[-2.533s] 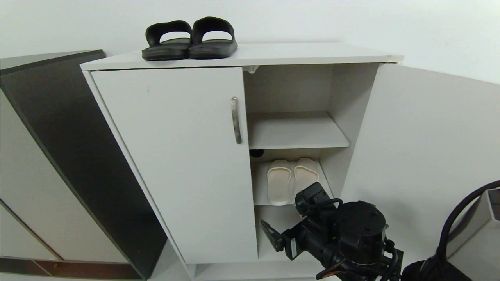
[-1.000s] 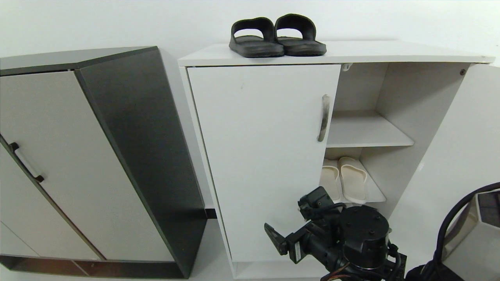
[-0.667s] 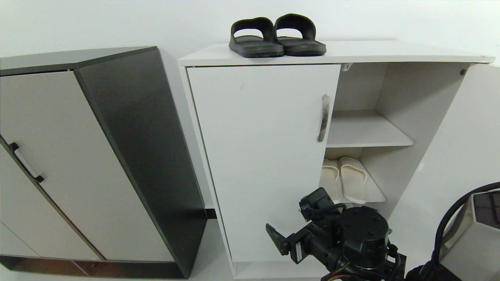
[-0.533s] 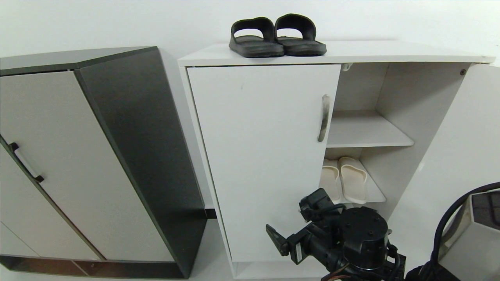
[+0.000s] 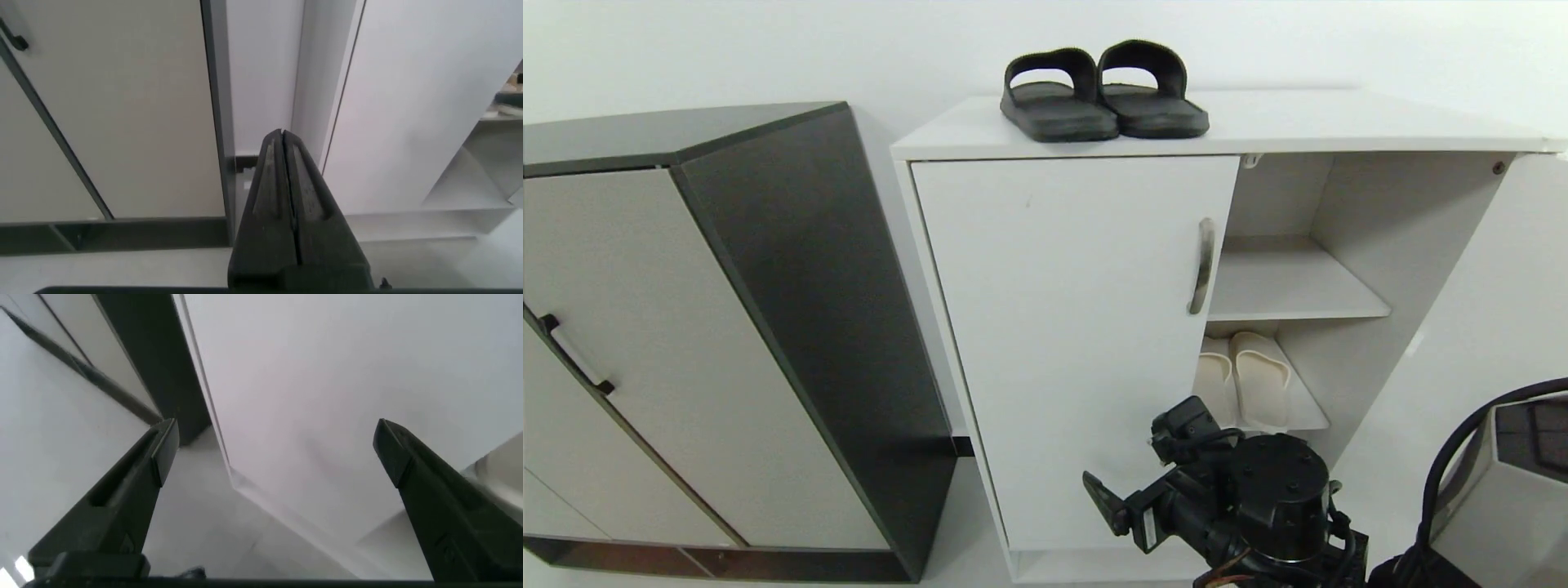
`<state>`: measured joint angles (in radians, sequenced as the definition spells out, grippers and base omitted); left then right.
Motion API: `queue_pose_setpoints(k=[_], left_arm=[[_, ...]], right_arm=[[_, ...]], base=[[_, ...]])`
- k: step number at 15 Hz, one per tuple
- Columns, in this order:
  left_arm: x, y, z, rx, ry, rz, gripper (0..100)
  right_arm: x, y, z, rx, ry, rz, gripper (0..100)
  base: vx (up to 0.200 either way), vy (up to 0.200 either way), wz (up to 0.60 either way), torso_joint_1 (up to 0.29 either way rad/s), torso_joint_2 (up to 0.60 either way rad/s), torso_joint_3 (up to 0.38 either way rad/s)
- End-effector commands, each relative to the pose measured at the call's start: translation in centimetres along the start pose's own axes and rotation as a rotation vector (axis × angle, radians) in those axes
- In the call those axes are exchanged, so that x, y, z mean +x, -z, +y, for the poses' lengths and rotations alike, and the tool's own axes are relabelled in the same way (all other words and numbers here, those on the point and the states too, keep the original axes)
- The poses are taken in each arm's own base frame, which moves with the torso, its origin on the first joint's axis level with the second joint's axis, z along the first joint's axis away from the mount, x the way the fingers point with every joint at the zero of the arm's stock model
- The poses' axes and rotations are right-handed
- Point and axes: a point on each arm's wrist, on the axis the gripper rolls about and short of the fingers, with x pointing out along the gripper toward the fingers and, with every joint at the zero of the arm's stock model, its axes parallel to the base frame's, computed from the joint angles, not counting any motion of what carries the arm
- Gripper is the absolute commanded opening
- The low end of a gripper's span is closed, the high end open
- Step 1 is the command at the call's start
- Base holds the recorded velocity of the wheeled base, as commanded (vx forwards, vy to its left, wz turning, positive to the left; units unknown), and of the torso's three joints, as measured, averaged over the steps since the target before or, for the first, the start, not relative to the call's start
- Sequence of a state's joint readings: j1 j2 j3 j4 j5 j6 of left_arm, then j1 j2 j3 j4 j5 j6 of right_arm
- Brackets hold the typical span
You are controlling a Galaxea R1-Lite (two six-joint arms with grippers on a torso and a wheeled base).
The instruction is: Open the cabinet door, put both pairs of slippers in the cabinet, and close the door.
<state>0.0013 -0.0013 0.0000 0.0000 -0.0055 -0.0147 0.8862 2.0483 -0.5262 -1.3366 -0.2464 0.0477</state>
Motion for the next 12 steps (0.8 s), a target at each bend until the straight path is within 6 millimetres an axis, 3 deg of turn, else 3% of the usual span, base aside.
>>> queue_pose_setpoints(k=[1, 12], left_arm=[[0.01, -0.02, 0.00, -0.001, 0.000, 0.000, 0], [0.01, -0.02, -0.01, 0.012, 0.002, 0.000, 0]], right_arm=[[-0.03, -0.02, 0.11, 0.000, -0.004, -0.001, 100], [0.53, 0.77, -0.14, -0.001, 0.006, 0.022, 100]], base=[[0.000, 0.000, 0.00, 0.061, -0.60, -0.354], [0.000, 0.000, 0.00, 0.140, -0.48, -0.328]])
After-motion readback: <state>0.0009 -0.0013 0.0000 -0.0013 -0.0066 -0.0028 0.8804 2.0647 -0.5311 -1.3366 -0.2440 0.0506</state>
